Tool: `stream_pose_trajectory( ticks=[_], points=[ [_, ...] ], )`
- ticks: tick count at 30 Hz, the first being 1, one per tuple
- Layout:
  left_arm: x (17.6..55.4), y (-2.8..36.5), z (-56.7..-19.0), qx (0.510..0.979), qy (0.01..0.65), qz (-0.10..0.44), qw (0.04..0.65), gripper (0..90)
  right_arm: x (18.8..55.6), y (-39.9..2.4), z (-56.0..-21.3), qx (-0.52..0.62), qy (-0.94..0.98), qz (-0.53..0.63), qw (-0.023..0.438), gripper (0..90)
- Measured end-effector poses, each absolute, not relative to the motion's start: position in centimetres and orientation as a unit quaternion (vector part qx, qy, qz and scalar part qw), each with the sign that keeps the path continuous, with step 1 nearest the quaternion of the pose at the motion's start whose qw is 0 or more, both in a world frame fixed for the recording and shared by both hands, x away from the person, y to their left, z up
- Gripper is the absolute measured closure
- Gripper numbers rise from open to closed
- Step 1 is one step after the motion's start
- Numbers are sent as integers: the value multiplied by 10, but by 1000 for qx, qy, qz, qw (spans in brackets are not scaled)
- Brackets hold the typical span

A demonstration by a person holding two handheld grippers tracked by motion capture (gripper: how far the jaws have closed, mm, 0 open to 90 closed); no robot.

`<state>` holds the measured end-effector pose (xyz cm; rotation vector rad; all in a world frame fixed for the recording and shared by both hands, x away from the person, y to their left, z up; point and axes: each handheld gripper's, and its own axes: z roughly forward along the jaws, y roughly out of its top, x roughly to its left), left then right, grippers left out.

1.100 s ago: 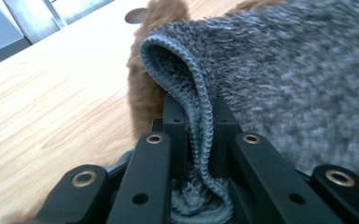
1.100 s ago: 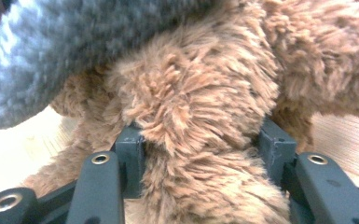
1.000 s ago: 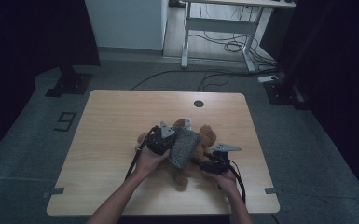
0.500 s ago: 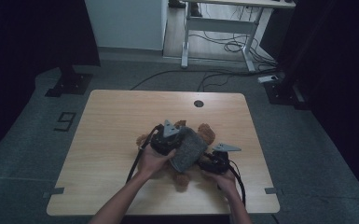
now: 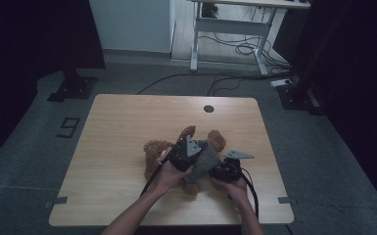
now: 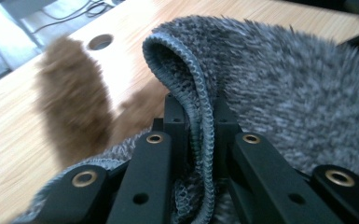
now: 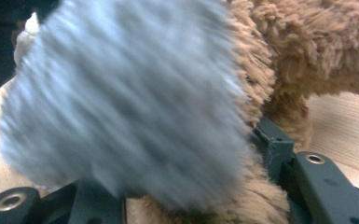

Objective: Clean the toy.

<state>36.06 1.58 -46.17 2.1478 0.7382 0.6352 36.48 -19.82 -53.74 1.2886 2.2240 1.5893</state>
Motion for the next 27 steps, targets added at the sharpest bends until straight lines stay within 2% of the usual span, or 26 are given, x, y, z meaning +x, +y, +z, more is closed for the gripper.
stream_pose_trajectory(
  ticks=[11,17,27],
  points=[
    [346,69,-447,823,306,274,392,808,364,-199,-539,430,727,532,57,493],
    [349,107,-440,798,348,248,424,806,365,-200,-539,432,726,533,54,494],
    [348,164,-457,781,393,245,418,807,367,-201,-540,433,723,536,50,493]
  ],
)
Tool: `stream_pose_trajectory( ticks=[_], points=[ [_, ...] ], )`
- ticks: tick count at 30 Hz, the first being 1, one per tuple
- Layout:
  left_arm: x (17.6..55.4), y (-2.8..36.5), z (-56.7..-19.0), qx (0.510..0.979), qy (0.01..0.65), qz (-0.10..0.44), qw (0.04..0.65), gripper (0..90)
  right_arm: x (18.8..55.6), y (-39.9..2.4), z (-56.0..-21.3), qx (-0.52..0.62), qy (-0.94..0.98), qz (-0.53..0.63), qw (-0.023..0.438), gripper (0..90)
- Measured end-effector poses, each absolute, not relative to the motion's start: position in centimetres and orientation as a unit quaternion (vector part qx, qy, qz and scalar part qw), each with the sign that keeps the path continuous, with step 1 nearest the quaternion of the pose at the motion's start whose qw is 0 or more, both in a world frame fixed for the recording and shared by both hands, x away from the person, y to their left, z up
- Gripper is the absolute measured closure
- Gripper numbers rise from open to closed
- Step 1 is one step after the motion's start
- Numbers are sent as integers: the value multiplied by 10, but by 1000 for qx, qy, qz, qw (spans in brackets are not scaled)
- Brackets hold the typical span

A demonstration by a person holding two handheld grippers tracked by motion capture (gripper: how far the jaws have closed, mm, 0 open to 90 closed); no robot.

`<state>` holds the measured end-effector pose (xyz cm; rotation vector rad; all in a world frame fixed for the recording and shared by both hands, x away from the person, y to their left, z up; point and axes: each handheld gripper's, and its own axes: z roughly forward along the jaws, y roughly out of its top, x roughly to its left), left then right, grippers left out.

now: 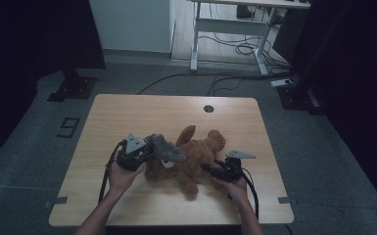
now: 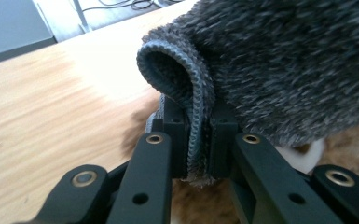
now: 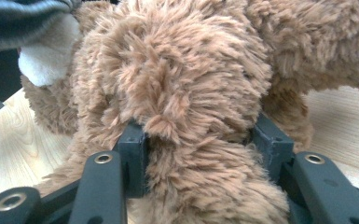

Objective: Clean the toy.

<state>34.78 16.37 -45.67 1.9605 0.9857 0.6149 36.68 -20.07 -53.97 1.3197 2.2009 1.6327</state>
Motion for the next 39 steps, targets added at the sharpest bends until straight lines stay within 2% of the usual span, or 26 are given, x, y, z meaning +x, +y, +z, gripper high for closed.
stream_pose_trajectory(
  ticks=[7,13,18,23,29,35,39],
  points=[
    [343,193,-472,786,413,240,392,808,367,-201,-540,435,721,537,48,494],
    [346,199,-509,803,434,205,352,808,368,-202,-540,435,720,539,46,494],
    [358,191,-523,799,450,169,361,809,368,-201,-541,435,719,540,44,504],
    [372,182,-521,786,462,145,384,818,369,-198,-539,429,723,539,47,578],
    [381,178,-513,771,464,139,413,823,373,-193,-533,406,726,549,78,634],
    [401,171,-506,764,466,159,416,822,394,-191,-525,398,727,536,161,634],
    [403,175,-518,769,477,148,399,819,402,-192,-533,399,738,523,153,630]
  ],
)
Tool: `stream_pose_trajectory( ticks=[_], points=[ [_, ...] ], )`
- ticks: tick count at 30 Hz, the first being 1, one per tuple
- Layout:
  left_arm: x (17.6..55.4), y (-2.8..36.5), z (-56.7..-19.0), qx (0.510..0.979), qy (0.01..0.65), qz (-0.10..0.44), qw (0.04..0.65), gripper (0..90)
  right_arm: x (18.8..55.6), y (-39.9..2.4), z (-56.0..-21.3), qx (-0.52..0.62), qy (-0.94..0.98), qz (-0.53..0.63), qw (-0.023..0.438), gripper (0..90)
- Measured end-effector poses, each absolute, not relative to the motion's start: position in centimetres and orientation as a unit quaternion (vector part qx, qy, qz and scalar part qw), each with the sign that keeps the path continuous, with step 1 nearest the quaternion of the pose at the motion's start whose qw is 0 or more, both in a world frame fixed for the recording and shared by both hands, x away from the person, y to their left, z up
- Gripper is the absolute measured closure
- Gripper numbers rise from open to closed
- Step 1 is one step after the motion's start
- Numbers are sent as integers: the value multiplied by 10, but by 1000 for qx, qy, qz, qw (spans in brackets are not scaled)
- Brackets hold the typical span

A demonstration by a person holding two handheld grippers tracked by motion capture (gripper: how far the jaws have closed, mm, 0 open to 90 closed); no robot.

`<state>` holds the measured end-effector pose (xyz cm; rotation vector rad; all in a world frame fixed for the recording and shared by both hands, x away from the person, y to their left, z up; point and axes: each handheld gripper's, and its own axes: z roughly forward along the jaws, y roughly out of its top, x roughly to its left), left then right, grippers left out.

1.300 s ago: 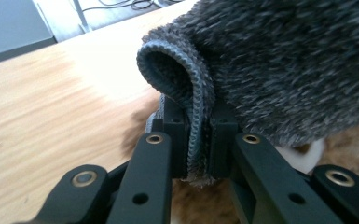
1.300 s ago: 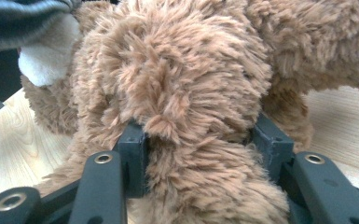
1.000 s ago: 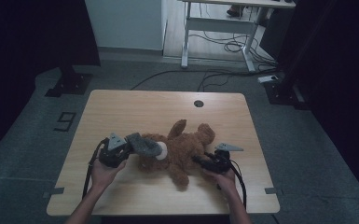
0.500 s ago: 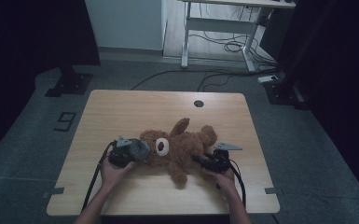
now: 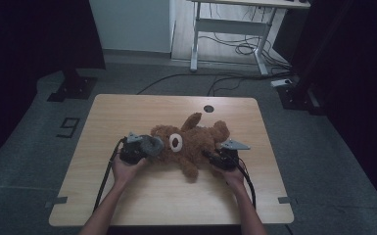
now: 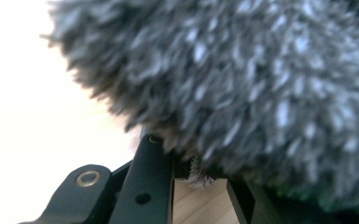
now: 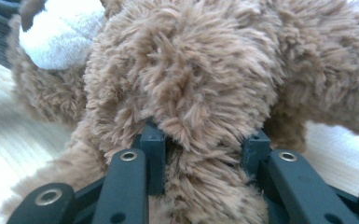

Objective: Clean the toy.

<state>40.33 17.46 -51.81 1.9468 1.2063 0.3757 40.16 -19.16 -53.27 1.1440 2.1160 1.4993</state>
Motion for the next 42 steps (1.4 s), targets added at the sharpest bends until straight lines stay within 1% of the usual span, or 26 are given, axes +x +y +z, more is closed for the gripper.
stream_pose_trajectory(
  ticks=[4,7,9,13,17,23,27,31,36,42],
  points=[
    [395,188,-514,759,480,145,414,811,397,-193,-534,389,751,514,145,626],
    [390,199,-493,741,479,152,445,809,392,-196,-537,381,755,514,142,626],
    [389,199,-472,737,464,165,464,809,390,-197,-540,378,754,518,141,626],
    [394,182,-440,743,433,185,476,807,386,-195,-541,374,758,514,143,626],
    [408,153,-425,756,413,188,471,805,384,-196,-541,370,760,515,140,626],
    [433,114,-431,782,409,185,433,803,381,-199,-544,364,759,521,141,626],
    [438,103,-440,797,406,187,407,803,381,-199,-544,366,758,522,137,623],
    [437,102,-449,809,397,198,386,807,382,-199,-544,367,758,522,137,618],
    [431,113,-459,799,404,186,404,812,383,-201,-543,371,756,523,133,601],
    [416,116,-466,793,401,193,415,818,383,-202,-543,373,758,518,134,572]
  ],
)
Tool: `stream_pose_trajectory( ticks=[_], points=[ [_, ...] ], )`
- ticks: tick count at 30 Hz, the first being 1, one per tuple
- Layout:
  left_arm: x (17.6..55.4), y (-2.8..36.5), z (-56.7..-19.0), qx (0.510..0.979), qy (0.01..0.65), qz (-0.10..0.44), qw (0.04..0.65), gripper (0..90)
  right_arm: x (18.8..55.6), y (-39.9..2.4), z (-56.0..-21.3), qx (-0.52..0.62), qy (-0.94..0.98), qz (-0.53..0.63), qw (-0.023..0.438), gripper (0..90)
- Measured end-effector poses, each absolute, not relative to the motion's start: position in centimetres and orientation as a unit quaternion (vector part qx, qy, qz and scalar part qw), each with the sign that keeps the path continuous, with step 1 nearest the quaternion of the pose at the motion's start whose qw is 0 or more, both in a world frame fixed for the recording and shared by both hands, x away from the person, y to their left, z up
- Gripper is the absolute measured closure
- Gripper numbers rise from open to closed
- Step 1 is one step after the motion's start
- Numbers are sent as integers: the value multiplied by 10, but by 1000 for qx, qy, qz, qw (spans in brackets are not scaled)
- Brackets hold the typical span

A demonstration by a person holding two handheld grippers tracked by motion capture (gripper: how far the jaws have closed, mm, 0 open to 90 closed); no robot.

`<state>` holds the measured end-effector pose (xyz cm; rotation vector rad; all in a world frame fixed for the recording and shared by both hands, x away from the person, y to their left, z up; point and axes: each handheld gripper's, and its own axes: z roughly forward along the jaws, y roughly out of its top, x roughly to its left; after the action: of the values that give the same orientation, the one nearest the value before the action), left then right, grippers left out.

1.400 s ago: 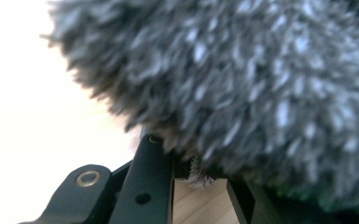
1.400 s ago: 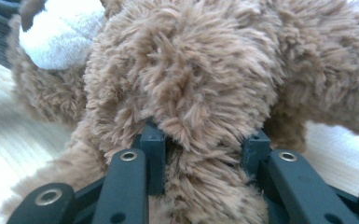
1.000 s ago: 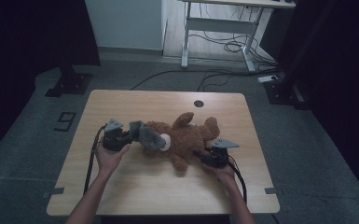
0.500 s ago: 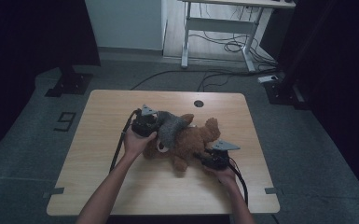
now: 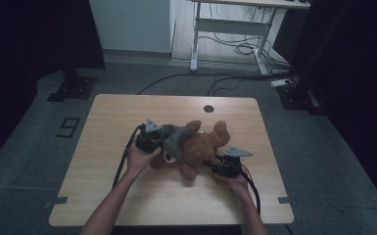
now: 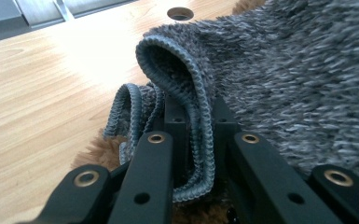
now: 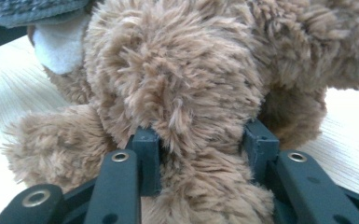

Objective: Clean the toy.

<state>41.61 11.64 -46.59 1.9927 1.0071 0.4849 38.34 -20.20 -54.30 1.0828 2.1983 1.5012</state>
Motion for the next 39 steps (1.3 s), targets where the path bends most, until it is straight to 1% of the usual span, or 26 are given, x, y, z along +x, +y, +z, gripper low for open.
stream_pose_trajectory(
  ticks=[4,9,12,14,18,21,22,25,28,31,32,34,36,39],
  points=[
    [407,117,-468,792,399,197,419,822,383,-204,-542,378,761,510,132,507],
    [397,117,-470,789,396,201,424,824,379,-210,-536,383,764,505,116,387],
    [392,118,-471,786,396,203,429,824,375,-214,-532,390,761,504,121,320],
    [390,119,-472,784,396,203,432,824,372,-217,-527,400,747,515,129,297],
    [382,118,-473,782,392,208,437,824,368,-225,-511,414,718,546,122,266],
    [376,119,-474,783,389,211,437,824,370,-215,-505,412,717,550,114,233],
    [374,119,-474,783,389,213,436,824,372,-209,-505,413,718,549,111,206],
    [371,120,-474,783,389,210,438,824,379,-192,-507,428,721,531,121,143],
    [371,122,-475,781,390,203,443,825,385,-184,-510,448,720,517,120,131],
    [371,123,-475,781,391,198,446,825,390,-176,-515,451,735,494,108,131],
    [370,123,-475,781,390,199,446,825,390,-174,-517,451,740,488,110,161],
    [369,123,-476,779,390,198,449,824,389,-173,-517,443,744,486,119,261],
    [368,124,-476,777,392,193,454,824,387,-174,-519,437,746,487,123,341],
    [366,125,-473,775,393,186,458,821,384,-176,-522,430,744,495,126,436]
  ],
)
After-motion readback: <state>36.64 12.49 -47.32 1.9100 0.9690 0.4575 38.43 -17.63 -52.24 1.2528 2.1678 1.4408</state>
